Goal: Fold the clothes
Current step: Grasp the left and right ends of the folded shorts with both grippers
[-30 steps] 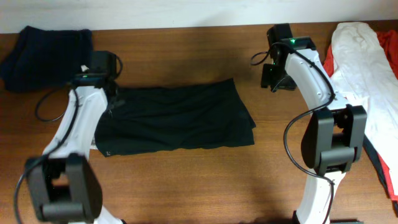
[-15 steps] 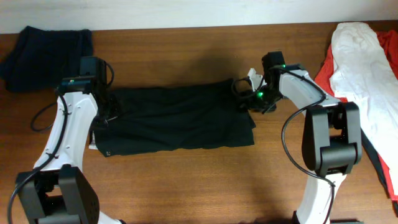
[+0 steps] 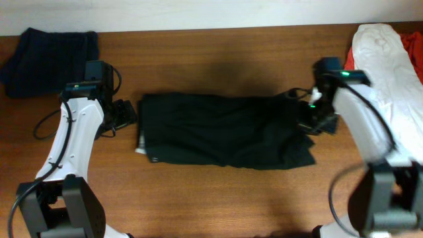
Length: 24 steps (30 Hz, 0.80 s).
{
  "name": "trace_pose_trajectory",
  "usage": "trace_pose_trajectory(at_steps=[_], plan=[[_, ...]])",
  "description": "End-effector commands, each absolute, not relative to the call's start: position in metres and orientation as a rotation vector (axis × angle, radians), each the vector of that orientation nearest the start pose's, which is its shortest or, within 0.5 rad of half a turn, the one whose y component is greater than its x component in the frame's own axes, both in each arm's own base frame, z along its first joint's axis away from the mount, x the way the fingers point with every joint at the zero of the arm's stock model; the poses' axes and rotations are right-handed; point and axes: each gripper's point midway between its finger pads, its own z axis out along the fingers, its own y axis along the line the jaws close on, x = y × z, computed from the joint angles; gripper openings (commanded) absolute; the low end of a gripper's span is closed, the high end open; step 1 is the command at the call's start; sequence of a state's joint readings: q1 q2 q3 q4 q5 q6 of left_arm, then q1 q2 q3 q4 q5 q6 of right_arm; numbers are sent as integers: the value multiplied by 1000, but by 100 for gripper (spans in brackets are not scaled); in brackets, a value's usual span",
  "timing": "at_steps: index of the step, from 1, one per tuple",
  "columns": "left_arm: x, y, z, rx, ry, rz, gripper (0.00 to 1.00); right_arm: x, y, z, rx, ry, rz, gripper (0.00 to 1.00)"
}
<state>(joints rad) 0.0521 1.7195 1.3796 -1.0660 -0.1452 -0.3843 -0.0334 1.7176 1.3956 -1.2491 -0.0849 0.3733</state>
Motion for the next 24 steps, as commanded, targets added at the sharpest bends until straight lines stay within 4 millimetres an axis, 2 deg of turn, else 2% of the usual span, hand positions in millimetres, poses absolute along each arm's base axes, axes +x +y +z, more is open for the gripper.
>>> trace_pose_trajectory(at_steps=[1,3,4,5,6,8,10,11,12,15,21,22,24], plan=[[355,7,105,-356,2939,-119,93,296,-21,137,671,3016,21,4],[364,-10,107,-260,2914,-270,99,287,-19,139,642,3048,14,26],[366,-15,107,-238,2910,-309,99,284,-20,138,645,3062,2,53],[367,-22,104,-201,2914,-366,99,283,-22,138,647,3067,-13,88],[368,-28,101,-151,2919,-416,99,283,-22,138,647,3066,-12,99],[369,-36,90,-74,2935,-482,99,283,-22,138,647,3065,-12,99],[375,-35,66,-75,2969,-486,99,283,-21,138,646,3067,-12,99],[377,-41,49,-46,2988,-545,99,283,-21,138,646,3068,-12,99],[376,-52,41,22,2985,-644,99,283,-21,138,646,3068,-12,99],[378,-69,26,127,2950,-818,99,283,-21,138,646,3067,-13,99],[372,-84,-8,86,2981,-1002,99,284,-21,138,645,3063,-10,99],[371,-84,-11,80,2992,-1007,95,284,-21,138,646,3063,-10,99],[367,-87,-15,72,3012,-1015,68,286,-20,138,644,3058,7,99]])
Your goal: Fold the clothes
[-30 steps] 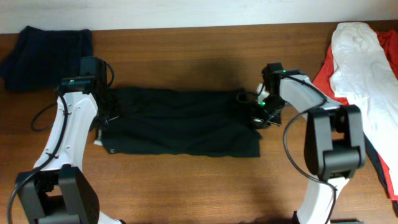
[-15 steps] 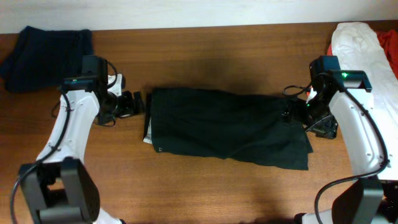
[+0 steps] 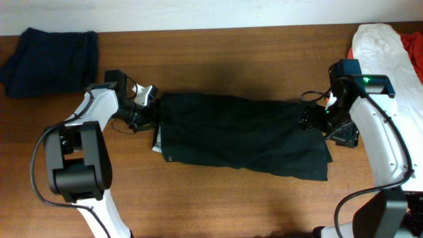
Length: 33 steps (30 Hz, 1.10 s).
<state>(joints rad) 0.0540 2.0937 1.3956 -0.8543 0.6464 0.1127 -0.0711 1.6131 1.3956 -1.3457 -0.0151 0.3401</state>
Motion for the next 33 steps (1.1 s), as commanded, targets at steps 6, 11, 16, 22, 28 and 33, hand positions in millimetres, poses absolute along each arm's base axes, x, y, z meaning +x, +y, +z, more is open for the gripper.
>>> trace_pose_trajectory(at_steps=[6,11,16,22,28,33], plan=[[366,-65,-26,-127,3145,-746,1,289,-9,138,594,3061,29,99],[381,0,40,-324,3244,-241,1,294,21,137,436,3065,37,99],[390,5,153,-283,3097,-122,0,313,52,138,402,2988,79,99],[365,-43,228,11,2976,-141,0,327,86,110,323,3017,101,99],[366,-124,226,309,2921,-265,1,340,105,39,352,3148,134,99],[387,-189,202,390,2863,-345,2,339,106,5,364,3215,109,98]])
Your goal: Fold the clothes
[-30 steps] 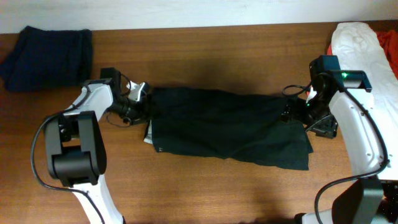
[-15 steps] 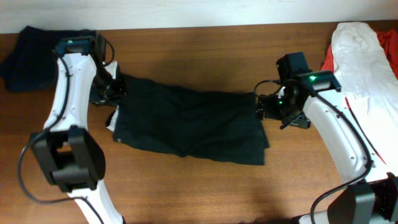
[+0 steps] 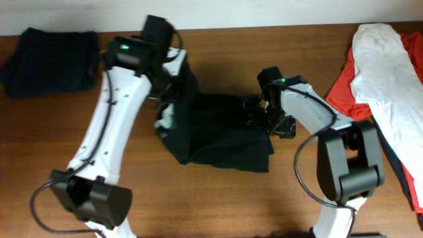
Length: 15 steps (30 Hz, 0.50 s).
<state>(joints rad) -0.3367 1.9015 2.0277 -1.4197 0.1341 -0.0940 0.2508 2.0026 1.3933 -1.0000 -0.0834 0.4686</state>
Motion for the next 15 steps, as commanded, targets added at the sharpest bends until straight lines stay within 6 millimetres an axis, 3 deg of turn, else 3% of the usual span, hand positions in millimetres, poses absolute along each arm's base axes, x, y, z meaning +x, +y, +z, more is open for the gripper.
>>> trace_pose_trajectory(at_steps=[1,4,8,11,15], plan=[[390,-201,193,399,2870,-353,2,339,106,0,365,3221,107,97],[395,-237,160,435,2902,-431,2,337,107,-6,362,3237,103,97],[394,-268,131,503,2922,-498,2,337,107,-6,353,3238,104,98],[385,-296,137,571,2887,-616,2,338,108,-6,337,3236,114,97],[380,-307,139,610,2872,-622,5,340,111,-6,302,3235,163,98]])
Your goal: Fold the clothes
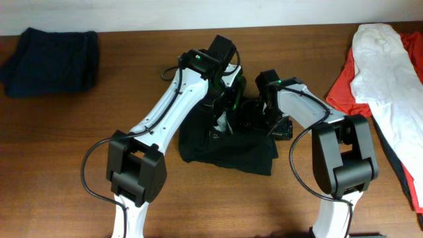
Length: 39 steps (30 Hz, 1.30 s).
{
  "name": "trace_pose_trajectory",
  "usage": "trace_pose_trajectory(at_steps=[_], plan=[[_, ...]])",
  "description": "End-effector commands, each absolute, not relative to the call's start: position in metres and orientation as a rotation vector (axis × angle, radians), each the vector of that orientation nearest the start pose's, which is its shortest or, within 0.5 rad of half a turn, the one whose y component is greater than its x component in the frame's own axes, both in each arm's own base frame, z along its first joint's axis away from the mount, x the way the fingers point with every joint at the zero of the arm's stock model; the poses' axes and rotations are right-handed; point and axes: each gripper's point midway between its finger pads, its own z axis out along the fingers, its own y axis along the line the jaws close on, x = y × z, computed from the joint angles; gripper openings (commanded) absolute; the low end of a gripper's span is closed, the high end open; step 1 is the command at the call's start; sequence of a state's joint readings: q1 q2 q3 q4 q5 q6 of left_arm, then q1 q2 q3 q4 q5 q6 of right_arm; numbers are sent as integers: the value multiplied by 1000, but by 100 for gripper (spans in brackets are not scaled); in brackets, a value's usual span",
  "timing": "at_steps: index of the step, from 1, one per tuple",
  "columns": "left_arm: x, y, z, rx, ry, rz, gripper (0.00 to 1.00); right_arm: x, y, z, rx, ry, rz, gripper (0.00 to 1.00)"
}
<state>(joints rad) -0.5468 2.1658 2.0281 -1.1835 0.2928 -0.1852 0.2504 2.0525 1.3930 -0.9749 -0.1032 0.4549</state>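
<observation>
A black garment [228,147] lies bunched at the middle of the table, its left part lifted and doubled over toward the right. My left gripper [229,106] reaches across above it, shut on the raised black cloth. Close beside it, my right gripper [266,116] sits at the garment's upper right edge and appears shut on the cloth there. The two grippers nearly meet. The fingertips are largely hidden by the dark fabric and the arms.
A folded dark navy garment [49,53] rests at the far left corner. A white garment [386,79] lies over a red one [338,89] at the right edge. Brown table top [73,165] surrounds the black garment.
My left gripper has moved right with the lifted cloth, from above the garment's left side to beside the right gripper. The garment is now narrower and more doubled over. The right gripper has barely moved.
The black garment first lay spread flat with a gripper at each end. Then both ends and the garment sat slightly further right. Later the left gripper held the left end up while the right end had moved inward. Now the left end is over the right end.
</observation>
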Motion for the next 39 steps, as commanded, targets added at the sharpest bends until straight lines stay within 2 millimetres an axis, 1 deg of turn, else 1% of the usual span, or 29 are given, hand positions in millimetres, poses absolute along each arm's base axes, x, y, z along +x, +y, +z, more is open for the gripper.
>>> trace_pose_trajectory(at_steps=[1,2,3,5,6,7,10,11,13,16,17,18,20,23,25,26,27,28,30,32,33,34,36,39], plan=[[380,-307,139,610,2872,-623,6,340,112,-5,286,3240,189,98],[379,-307,139,610,2872,-624,6,340,114,-4,258,3245,234,98],[379,-308,139,611,2872,-632,6,340,118,-3,223,3251,316,100],[378,-308,143,605,2875,-633,0,342,114,-1,196,3246,400,100],[379,-306,147,587,2878,-634,0,344,111,0,197,3242,424,97],[381,-304,155,573,2876,-636,0,345,107,0,212,3240,428,90],[383,-296,191,549,2848,-642,0,344,107,0,198,3245,429,82],[383,-295,200,548,2837,-645,0,344,109,0,188,3243,430,80],[380,-299,209,564,2819,-653,1,345,116,1,163,3234,455,80],[375,-310,206,569,2827,-661,0,346,122,1,150,3227,480,79],[374,-317,203,572,2829,-667,0,346,122,1,152,3227,489,78],[373,-328,197,601,2821,-672,0,345,123,2,152,3227,496,78],[372,-333,190,616,2828,-671,1,345,123,2,152,3228,496,79],[371,-334,188,617,2833,-669,1,343,121,3,131,3237,509,99],[371,-334,188,606,2836,-671,2,342,113,10,149,3255,507,99],[372,-334,188,607,2836,-670,2,344,107,20,150,3265,508,99],[371,-334,188,609,2837,-670,8,348,98,32,193,3268,510,99],[371,-334,188,610,2836,-668,11,353,89,43,229,3261,513,99],[372,-333,187,607,2836,-660,12,361,72,65,261,3242,519,99],[373,-334,188,607,2830,-658,25,370,46,100,302,3210,525,99],[374,-334,188,607,2826,-659,26,373,37,113,308,3196,527,99],[374,-335,188,608,2822,-661,29,375,29,126,312,3177,529,99],[374,-338,186,615,2822,-667,30,379,8,154,375,3125,526,98],[373,-340,177,621,2845,-658,30,374,0,167,352,3110,555,99]])
